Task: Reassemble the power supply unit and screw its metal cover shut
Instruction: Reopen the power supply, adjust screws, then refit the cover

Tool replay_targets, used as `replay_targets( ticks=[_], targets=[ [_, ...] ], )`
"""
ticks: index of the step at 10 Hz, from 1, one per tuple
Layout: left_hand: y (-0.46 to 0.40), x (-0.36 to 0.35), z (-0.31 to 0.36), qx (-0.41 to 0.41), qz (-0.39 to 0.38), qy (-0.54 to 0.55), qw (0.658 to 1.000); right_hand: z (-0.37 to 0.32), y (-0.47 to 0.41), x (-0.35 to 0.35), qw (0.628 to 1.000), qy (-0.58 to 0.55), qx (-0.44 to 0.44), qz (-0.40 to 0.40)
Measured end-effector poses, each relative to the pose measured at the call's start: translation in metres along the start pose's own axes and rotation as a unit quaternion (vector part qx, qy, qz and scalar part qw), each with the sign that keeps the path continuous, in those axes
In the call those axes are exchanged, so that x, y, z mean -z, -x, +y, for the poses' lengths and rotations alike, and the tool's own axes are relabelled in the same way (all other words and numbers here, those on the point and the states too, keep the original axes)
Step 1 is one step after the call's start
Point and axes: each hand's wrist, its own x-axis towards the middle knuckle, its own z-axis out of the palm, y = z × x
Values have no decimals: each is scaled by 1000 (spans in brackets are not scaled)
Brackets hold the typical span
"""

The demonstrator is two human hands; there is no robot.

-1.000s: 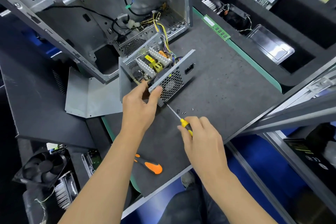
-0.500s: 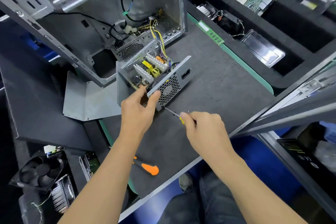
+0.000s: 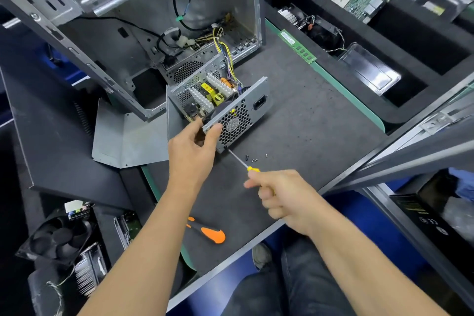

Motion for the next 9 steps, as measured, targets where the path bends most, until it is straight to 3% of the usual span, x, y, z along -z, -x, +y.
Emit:
replay_targets(
  ticks=[1, 2, 3, 4, 5, 6, 7, 8, 9],
  targets=[
    [0, -1, 4, 5, -3, 3, 1000, 6, 0, 2, 994, -101, -23, -33],
    [-3, -4, 9, 5, 4, 9, 1000, 24, 1, 2, 858, 357, 298, 221],
    [-2, -8, 10, 4, 6, 11, 1000, 29, 1, 3, 611, 543, 463, 343],
    [1, -5, 6, 1, 3, 4, 1000, 8, -2, -1, 892, 330, 237, 199],
    [1, -4, 3, -7, 2, -2, 1000, 0, -2, 3, 998, -66, -13, 9],
    [1, -5, 6, -16, 2, -3, 1000, 17, -2, 4, 958, 186, 187, 113],
    [5, -10, 5, -23, 4, -3, 1000, 32, -3, -4, 672, 474, 446, 353],
    [9, -11, 0, -28, 3, -19, 999, 22, -9, -11, 811, 387, 313, 309],
    [9, -9, -5, -13, 11, -6, 1000, 12, -5, -11, 994, 15, 33, 105]
  ],
)
